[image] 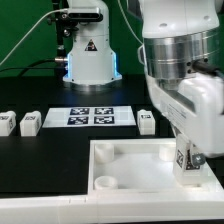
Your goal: Assemble one leg
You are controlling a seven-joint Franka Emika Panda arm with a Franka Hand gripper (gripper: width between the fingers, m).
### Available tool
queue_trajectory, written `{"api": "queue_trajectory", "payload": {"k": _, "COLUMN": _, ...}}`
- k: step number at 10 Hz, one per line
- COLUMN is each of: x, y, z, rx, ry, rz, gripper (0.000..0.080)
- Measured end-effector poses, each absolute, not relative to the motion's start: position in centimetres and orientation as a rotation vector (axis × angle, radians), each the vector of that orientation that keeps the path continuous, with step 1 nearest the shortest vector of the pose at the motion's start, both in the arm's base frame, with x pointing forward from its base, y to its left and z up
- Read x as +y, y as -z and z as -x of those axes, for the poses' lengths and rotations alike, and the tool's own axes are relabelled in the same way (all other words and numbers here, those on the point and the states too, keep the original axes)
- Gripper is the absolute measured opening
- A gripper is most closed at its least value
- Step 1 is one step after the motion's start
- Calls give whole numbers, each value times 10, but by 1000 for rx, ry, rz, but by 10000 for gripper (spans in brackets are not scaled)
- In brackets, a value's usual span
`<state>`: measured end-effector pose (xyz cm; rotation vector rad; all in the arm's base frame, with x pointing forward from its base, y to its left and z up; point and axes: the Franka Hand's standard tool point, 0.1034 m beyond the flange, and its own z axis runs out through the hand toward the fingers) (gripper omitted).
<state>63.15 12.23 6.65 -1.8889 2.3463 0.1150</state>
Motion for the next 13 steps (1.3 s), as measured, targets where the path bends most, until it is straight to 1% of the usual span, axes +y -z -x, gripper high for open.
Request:
{"api": "queue_trajectory", "payload": {"k": 2, "x": 121, "y": -67, "z": -634, "rx": 2526, "ry": -118, "rz": 1630, "gripper": 291}}
{"api": "queue_trajectory", "payload": {"k": 3, "x": 122, "y": -66, "z": -634, "rx": 2523, "ry": -123, "rz": 1626, "gripper": 369}}
{"api": "queue_trajectory", "payload": {"k": 4, "x": 123, "y": -66, "z": -633, "rx": 2455, "ry": -116, "rz": 1723, "gripper": 369}}
{"api": "queue_trajectory", "payload": {"k": 5, "x": 123, "y": -66, "z": -633, "rx": 2452, "ry": -116, "rz": 1728, "gripper": 551}}
{"api": "queue_trajectory", "payload": {"k": 6, "x": 123, "y": -65, "z": -631, "rx": 2245, "ry": -103, "rz": 1991, "gripper": 630}}
{"api": "queue_trajectory", "payload": {"k": 8, "x": 122, "y": -65, "z": -628, "rx": 1747, "ry": -74, "rz": 2455, "gripper": 644}}
{"api": "queue_trajectory", "payload": {"k": 9, "x": 121, "y": -65, "z": -629, "rx": 1612, "ry": -61, "rz": 2543, "gripper": 648}}
{"api": "queue_trajectory", "payload": {"k": 12, "x": 118, "y": -65, "z": -630, "rx": 960, "ry": -8, "rz": 2863, "gripper": 649}}
{"api": "queue_trajectory", "payload": {"k": 13, "x": 114, "y": -69, "z": -634, "rx": 754, "ry": 16, "rz": 2947, "gripper": 649}}
